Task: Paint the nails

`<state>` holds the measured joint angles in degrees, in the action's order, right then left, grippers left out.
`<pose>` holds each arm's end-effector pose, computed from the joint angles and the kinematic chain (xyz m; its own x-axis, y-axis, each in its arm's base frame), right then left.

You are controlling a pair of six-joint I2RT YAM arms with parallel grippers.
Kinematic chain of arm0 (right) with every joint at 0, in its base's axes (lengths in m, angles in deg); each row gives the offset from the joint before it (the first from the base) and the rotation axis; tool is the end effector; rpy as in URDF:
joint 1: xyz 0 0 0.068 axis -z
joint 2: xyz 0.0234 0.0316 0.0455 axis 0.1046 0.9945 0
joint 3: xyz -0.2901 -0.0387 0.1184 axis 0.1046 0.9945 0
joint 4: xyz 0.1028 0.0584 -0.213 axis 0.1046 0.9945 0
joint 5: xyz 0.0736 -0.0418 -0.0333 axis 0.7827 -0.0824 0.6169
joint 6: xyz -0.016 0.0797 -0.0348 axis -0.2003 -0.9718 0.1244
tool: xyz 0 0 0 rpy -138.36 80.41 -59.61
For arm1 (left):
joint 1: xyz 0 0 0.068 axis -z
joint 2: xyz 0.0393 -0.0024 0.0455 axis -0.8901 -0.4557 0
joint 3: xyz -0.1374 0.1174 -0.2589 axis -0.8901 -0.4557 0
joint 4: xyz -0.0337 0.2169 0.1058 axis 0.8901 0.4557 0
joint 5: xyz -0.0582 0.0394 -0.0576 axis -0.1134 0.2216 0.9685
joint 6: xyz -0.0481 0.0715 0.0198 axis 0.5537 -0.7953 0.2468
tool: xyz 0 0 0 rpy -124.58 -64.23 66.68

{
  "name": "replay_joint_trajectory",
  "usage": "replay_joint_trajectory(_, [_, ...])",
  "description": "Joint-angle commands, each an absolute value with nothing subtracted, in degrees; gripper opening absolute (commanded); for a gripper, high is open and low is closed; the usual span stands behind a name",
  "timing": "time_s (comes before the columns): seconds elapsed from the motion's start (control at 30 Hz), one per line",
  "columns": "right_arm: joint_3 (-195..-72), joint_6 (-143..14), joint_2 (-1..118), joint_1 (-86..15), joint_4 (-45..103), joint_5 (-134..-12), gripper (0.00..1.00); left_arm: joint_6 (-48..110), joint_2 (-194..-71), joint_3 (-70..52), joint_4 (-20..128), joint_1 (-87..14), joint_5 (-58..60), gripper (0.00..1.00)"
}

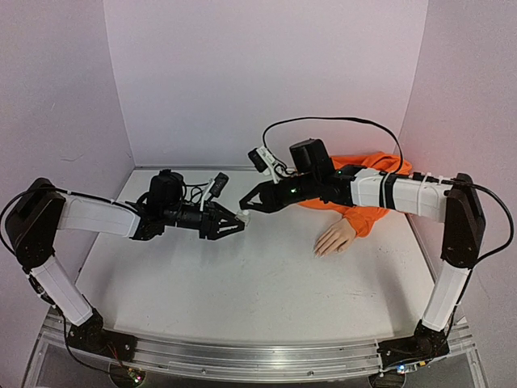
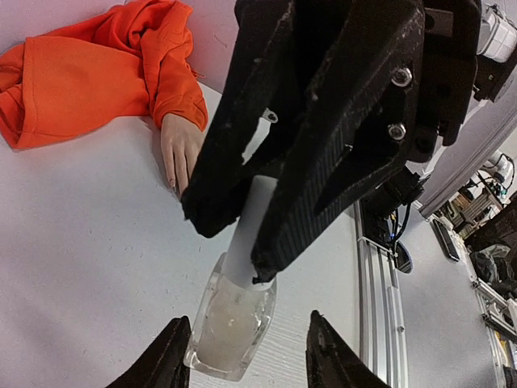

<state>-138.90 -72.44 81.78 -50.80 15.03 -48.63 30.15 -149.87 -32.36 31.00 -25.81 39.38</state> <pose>0.3011 0.3581 0.3531 -0.3595 -0.0591 -0.9313 -0.9080 0.2521 0.3346 0.2524 -0.2626 0.2663 -0.4269 0.1681 -0.8885 0.9011 0.1618 -0.4023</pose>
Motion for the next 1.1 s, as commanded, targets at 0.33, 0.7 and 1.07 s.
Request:
replay_joint_trajectory(0.33, [-138.7,-73.6,79.3,-51.6,10.7,-44.4,0.00,29.8,-150.1,-30.0,26.7,-25.5,41.1,0.36])
replay_joint_trajectory(0.7, [-138.8,-73.4,79.5,-52.4,10.5,-42.8,0.00,30.1,-149.1,-30.0,25.7,-25.5,43.2,0.18])
replay_joint_trajectory(1.07, [-133.4,-51.2,77.9,-52.4,10.5,-15.0,0.00,30.4,-146.6,-30.3,24.4,-25.5,60.1,0.00])
